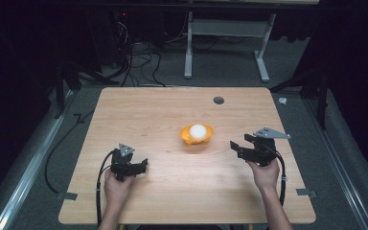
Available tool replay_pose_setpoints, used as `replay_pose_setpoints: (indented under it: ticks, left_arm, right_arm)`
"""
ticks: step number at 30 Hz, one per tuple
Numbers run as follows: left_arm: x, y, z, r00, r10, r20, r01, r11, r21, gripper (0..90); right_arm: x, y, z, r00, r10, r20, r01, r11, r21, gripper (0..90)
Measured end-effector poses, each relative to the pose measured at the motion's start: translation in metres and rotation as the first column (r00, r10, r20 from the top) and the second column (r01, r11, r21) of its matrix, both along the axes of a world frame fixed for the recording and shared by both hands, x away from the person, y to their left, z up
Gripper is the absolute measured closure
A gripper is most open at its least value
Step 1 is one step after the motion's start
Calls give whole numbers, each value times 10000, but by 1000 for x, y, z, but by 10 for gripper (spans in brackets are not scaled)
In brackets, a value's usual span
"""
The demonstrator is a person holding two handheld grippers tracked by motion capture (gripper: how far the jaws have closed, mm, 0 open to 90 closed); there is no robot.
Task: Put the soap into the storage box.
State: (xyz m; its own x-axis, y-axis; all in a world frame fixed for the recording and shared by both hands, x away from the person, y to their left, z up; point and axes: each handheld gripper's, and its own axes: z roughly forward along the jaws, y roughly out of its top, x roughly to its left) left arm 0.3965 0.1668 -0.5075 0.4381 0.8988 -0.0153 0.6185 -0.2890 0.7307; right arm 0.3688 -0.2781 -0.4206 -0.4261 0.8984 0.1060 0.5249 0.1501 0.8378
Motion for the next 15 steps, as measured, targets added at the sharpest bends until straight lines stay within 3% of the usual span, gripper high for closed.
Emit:
replay_pose_setpoints:
  ticks: [15]
  left_arm:
    - [0,0,0,10000,-9,-2,9,10000,2,190]
  right_arm:
    - [-8,2,-5,9999,68,-88,-67,10000,51,317]
